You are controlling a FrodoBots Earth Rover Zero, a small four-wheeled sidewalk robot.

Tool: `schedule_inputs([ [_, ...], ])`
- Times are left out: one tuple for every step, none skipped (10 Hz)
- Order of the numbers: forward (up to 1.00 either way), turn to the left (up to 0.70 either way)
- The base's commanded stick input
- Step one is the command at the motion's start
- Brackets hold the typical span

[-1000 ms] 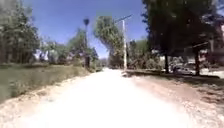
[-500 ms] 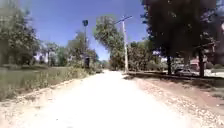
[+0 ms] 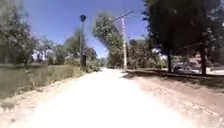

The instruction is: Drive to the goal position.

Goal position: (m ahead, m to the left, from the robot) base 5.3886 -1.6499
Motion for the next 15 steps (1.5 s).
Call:
schedule_inputs([
  [0.85,0.0],
  [0.85,0.0],
  [0.85,0.0],
  [0.85,0.0],
  [0.85,0.0],
  [0.85,0.0],
  [0.85,0.0],
  [0.85,0.0],
  [0.85,0.0],
  [0.85,0.0],
  [0.85,0.0],
  [0.85,0.0],
  [0.85,0.0],
  [0.85,0.0],
  [0.85,0.0],
])
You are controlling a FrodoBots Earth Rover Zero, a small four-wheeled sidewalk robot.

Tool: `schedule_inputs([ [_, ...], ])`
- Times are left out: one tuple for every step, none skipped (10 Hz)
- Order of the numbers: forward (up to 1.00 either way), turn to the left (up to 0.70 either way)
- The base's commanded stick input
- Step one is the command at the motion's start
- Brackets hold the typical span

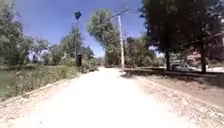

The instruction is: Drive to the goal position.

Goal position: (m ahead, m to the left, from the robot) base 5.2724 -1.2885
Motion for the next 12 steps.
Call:
schedule_inputs([
  [0.85,0.0],
  [0.85,0.0],
  [0.85,0.0],
  [0.85,0.0],
  [0.85,0.0],
  [0.85,0.0],
  [0.85,0.0],
  [0.85,0.0],
  [0.85,0.0],
  [0.85,0.0],
  [0.85,0.0],
  [0.85,0.0],
])
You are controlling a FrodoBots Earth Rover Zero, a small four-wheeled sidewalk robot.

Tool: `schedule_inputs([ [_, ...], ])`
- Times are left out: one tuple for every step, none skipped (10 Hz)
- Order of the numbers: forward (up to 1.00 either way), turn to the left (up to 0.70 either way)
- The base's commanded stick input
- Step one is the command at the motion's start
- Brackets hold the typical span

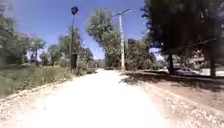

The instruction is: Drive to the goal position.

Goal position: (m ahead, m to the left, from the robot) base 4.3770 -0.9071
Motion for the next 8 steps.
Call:
schedule_inputs([
  [0.85,0.0],
  [0.85,0.0],
  [0.85,0.0],
  [0.85,0.02],
  [0.85,0.06],
  [0.85,0.21],
  [0.85,0.33],
  [0.85,0.23],
])
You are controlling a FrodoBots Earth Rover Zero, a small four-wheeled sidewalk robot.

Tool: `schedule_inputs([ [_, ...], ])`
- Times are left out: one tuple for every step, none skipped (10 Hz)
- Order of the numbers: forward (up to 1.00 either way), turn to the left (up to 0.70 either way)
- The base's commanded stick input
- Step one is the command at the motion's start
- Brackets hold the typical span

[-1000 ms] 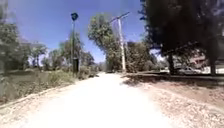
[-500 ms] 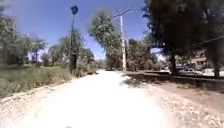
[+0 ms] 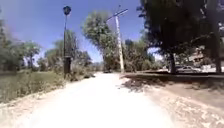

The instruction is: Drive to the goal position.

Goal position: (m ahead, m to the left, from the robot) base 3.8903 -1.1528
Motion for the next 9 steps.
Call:
schedule_inputs([
  [0.85,0.13],
  [0.85,0.03],
  [0.85,0.0],
  [0.85,0.0],
  [0.85,0.0],
  [0.85,0.0],
  [0.85,0.0],
  [0.85,0.0],
  [0.85,0.0],
])
